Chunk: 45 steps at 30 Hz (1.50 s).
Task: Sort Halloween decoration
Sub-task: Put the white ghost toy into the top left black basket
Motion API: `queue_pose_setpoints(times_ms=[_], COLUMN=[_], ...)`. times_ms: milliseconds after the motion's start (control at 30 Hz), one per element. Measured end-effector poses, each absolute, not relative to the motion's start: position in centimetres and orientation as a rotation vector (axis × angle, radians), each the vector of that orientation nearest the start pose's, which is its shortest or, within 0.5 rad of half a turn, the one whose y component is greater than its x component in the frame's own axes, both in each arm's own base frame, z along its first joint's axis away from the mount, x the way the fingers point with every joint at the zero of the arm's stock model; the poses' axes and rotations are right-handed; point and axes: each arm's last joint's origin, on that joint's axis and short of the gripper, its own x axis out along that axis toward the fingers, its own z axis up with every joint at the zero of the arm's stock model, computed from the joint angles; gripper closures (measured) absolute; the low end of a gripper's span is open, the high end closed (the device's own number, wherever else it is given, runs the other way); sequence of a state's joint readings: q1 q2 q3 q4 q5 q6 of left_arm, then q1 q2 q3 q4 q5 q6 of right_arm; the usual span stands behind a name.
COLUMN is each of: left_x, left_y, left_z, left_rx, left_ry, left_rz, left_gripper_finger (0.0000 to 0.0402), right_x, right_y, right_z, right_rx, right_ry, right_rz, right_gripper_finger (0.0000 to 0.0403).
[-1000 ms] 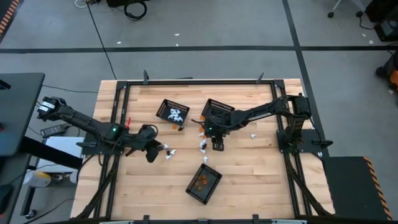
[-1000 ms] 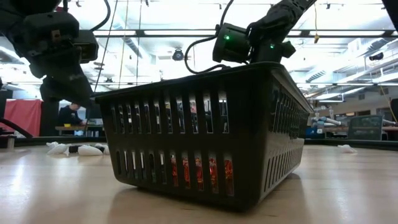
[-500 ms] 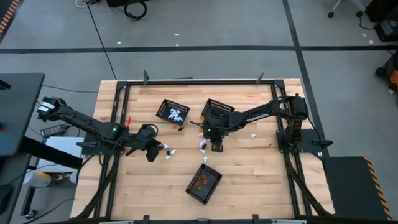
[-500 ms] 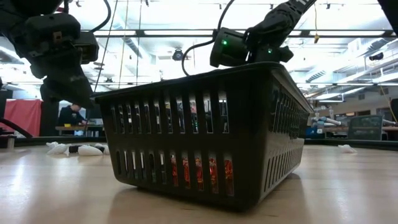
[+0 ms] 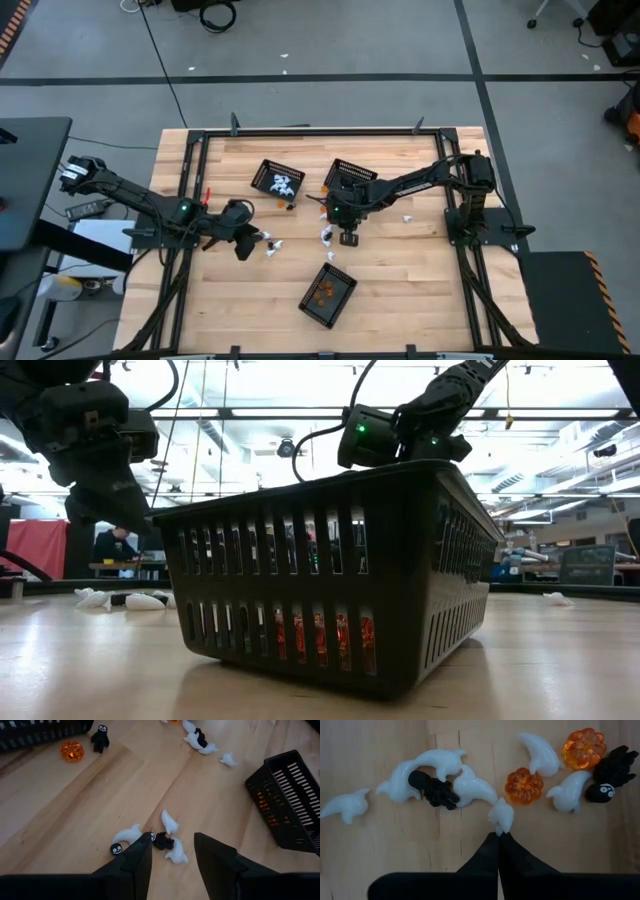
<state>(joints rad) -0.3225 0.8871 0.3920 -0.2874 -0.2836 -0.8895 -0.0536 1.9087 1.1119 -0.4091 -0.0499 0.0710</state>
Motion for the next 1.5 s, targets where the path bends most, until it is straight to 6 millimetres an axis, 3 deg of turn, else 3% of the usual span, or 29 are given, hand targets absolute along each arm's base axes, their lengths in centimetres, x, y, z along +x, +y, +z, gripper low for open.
queue_pose_setpoints(times_ms=[400,900,1200,1500], left_x=[15.9,15.9,15.9,15.9], left_y=[-4.5,-4.5,-4.5,-4.5], left_z=[17.7,17.7,17.7,17.7], left_rx=[-0.612,-0.599,-0.595,-0.589], left_ry=[0.7,0.702,0.702,0.703], left_rz=[0.291,0.286,0.284,0.282], left_gripper_finger=[0.0247,0.0247,0.0247,0.0247], right_x=[35.7,35.7,37.7,38.4], right_y=[-1.8,-1.5,-1.2,-1.7], right_z=[12.9,15.2,18.2,19.4], right_rx=[0.134,0.093,0.046,0.035], right_ry=[1.185,1.111,1.0,0.949], right_rz=[-0.061,-0.092,-0.067,-0.076], right_gripper_finger=[0.04,0.0402,0.0402,0.0403])
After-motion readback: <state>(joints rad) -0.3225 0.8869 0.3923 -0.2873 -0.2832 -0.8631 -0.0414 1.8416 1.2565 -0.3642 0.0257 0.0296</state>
